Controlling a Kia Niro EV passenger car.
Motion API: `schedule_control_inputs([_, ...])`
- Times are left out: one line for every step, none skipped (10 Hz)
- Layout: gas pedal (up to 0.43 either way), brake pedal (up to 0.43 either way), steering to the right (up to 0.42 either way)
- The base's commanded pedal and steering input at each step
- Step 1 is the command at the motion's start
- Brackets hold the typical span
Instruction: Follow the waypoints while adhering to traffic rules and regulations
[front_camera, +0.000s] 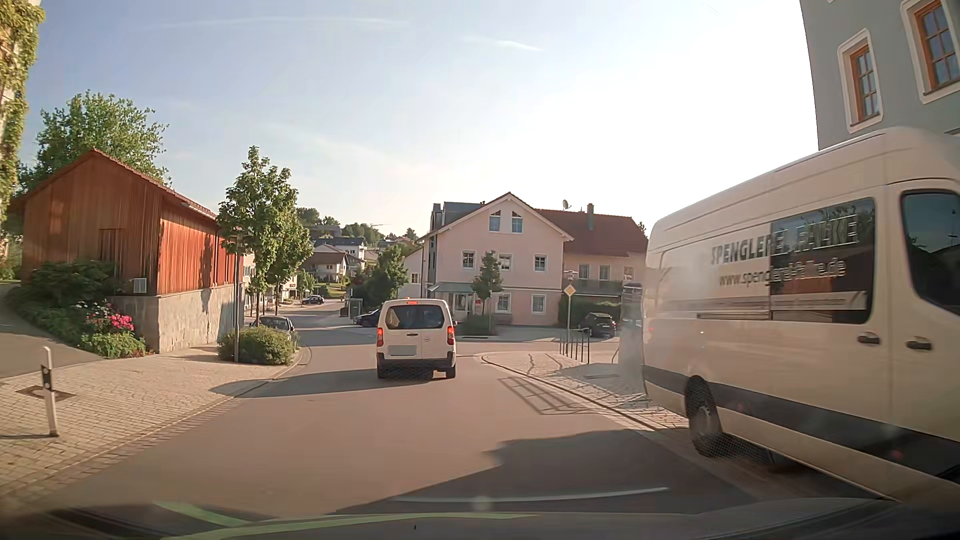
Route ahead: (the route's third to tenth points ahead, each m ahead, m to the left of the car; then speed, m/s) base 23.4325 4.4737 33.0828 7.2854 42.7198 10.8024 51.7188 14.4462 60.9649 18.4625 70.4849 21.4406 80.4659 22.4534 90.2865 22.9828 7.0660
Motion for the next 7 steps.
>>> schedule_control_inputs([0.0,0.091,-0.025])
schedule_control_inputs([0.0,0.091,-0.025])
schedule_control_inputs([0.0,0.091,-0.025])
schedule_control_inputs([0.0,0.091,-0.025])
schedule_control_inputs([0.0,0.091,-0.025])
schedule_control_inputs([0.0,0.091,-0.025])
schedule_control_inputs([0.0,0.091,-0.026])
